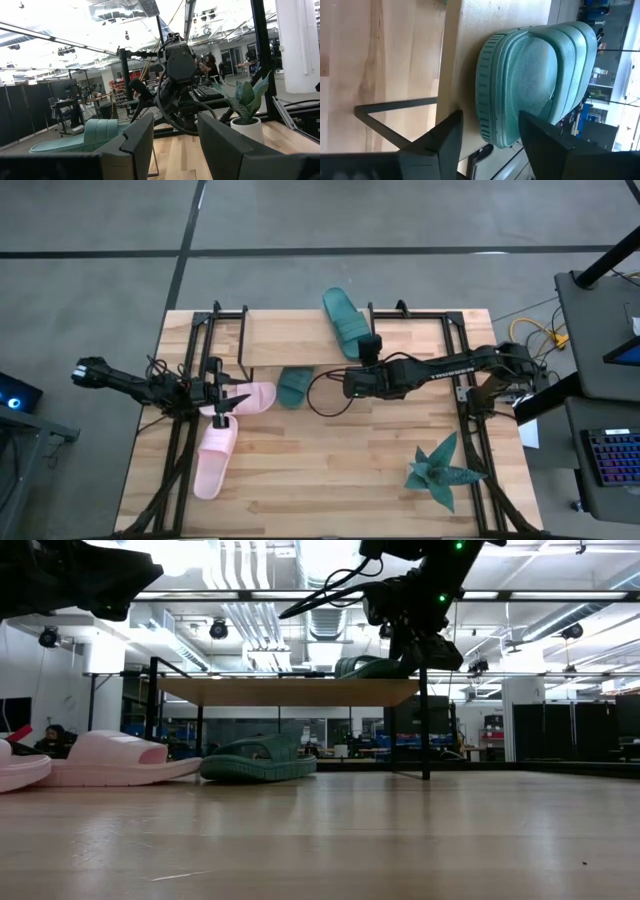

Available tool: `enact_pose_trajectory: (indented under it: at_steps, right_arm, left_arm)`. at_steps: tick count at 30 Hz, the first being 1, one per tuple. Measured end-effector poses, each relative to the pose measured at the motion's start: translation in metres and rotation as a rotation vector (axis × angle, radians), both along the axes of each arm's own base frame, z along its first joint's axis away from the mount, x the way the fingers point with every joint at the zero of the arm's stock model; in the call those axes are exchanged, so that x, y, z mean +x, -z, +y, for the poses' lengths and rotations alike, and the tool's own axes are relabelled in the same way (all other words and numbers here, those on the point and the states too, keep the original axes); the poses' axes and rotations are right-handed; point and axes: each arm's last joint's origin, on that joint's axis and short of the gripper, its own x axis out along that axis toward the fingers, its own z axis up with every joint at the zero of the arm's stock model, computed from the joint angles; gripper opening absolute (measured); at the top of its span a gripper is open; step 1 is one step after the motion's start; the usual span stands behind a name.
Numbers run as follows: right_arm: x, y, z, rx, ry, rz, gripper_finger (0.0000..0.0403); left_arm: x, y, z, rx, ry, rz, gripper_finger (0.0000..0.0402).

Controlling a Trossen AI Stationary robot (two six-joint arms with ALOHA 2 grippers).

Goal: Pick and place slides into the shelf
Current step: Put the right green slipper on the shelf

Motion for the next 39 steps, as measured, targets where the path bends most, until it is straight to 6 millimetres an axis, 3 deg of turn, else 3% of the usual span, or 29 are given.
enact_pose_trajectory:
  at_steps: [15,24,30,34,39]
  right_arm:
    - [0.0,-0.003,0.005,-0.038,0.05,-0.07,0.0021]
    - [0.009,-0.035,0.024,-0.036,0.1,-0.281,0.0022]
    - [0.003,-0.053,0.033,-0.057,0.145,-0.324,0.0022]
    - [0.002,-0.053,0.034,-0.093,0.187,-0.29,0.0022]
    - [0.019,-0.037,0.038,-0.107,0.202,-0.2,0.0022]
  left_arm:
    - [0.0,0.0,0.0,0.0,0.0,0.0,0.014]
    - [0.0,0.0,0.0,0.0,0.0,-0.001,0.014]
    - [0.0,0.0,0.0,0.0,0.0,-0.001,0.014]
    - [0.0,0.0,0.0,-0.001,0.0,-0.001,0.014]
    - [0.0,0.0,0.0,0.0,0.0,-0.001,0.014]
